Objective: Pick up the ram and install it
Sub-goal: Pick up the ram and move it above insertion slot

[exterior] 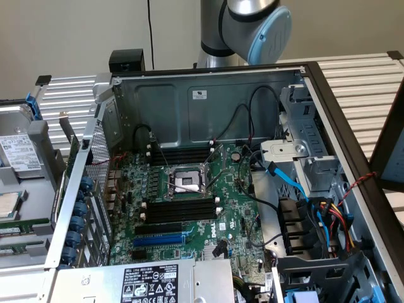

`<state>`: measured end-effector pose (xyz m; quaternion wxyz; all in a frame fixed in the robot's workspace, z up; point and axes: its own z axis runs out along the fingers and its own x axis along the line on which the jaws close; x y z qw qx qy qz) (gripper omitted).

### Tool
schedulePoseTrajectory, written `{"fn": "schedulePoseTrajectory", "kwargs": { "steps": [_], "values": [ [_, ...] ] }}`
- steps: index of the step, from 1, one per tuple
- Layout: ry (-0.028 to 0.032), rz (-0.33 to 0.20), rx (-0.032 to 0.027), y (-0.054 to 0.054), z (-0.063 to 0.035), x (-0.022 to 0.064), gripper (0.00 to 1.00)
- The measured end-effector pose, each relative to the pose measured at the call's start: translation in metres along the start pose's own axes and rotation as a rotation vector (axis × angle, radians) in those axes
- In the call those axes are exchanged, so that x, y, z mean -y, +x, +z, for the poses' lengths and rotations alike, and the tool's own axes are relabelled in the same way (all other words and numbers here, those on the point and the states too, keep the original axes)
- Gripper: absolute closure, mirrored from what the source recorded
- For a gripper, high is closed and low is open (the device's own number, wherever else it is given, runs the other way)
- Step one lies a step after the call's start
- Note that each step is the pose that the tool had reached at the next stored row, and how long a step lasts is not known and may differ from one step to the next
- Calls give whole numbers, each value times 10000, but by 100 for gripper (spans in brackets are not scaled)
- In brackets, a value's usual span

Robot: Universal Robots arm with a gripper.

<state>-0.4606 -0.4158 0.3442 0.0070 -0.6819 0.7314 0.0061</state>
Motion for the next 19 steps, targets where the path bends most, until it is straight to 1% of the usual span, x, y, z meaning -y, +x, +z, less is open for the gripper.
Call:
{"fn": "schedulePoseTrajectory", "kwargs": {
  "steps": [6,11,19],
  "values": [
    [-50,1,6,42,109,3,74],
    [-80,1,15,76,199,5,74],
    [-108,2,32,120,344,8,74]
  ]
}}
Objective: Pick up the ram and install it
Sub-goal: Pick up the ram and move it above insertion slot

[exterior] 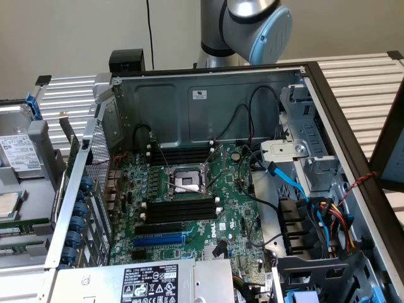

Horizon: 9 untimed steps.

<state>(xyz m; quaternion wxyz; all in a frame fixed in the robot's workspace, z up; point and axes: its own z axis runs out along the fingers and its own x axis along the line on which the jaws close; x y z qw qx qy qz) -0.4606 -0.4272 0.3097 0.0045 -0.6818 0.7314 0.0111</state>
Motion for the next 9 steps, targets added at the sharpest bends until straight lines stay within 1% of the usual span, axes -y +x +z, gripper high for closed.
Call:
{"fn": "schedulePoseTrajectory", "kwargs": {
  "steps": [9],
  "values": [
    [-20,0,17,43,163,4,74]
  ]
}}
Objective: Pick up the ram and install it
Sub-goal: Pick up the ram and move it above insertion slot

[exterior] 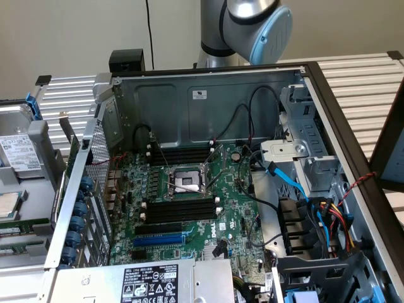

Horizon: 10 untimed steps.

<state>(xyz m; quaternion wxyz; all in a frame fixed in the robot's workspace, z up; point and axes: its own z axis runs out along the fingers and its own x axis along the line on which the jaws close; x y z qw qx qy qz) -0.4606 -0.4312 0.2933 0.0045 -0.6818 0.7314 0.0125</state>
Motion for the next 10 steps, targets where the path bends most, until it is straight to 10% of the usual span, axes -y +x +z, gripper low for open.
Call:
{"fn": "schedulePoseTrajectory", "kwargs": {
  "steps": [10],
  "values": [
    [-8,0,3,24,182,3,74]
  ]
}}
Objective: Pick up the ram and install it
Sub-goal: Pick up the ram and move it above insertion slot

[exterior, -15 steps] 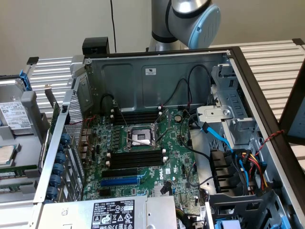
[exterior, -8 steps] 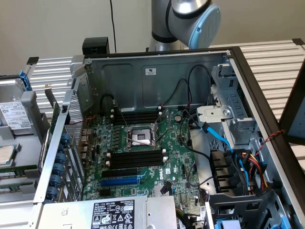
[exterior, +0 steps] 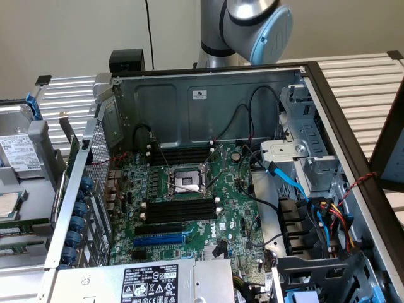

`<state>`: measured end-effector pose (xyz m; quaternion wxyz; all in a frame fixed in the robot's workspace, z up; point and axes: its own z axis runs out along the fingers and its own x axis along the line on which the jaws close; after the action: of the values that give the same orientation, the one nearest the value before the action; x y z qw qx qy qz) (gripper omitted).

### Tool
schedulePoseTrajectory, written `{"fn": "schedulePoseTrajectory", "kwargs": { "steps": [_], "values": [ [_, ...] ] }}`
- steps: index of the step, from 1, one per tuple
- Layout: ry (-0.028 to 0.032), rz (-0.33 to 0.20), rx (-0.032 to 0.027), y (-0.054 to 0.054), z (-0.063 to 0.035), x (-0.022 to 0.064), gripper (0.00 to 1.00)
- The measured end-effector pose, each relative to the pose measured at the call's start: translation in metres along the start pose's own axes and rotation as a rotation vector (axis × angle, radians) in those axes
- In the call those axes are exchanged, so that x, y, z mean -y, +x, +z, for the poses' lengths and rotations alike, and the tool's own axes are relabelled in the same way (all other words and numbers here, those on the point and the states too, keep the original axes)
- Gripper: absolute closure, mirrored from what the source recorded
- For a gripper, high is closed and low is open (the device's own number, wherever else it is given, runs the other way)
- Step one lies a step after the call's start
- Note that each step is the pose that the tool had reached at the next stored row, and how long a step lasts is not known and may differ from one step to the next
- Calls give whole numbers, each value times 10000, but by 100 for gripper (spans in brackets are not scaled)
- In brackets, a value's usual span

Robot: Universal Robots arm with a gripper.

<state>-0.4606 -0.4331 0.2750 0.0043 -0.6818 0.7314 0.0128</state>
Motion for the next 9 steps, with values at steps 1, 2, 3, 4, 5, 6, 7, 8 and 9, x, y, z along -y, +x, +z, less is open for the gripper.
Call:
{"fn": "schedulePoseTrajectory", "kwargs": {
  "steps": [1,2,3,4,5,6,7,8,9],
  "values": [
    [-1,0,0,2,17,0,74],
    [-1,0,1,5,37,1,74],
    [-3,0,1,7,54,1,74],
    [-3,0,1,10,71,1,74],
    [-3,0,2,12,90,2,74],
    [-2,0,3,14,109,2,74],
    [-4,0,3,16,126,2,74],
    [-5,1,3,18,143,2,74],
    [-5,0,3,21,163,3,74]
  ]
}}
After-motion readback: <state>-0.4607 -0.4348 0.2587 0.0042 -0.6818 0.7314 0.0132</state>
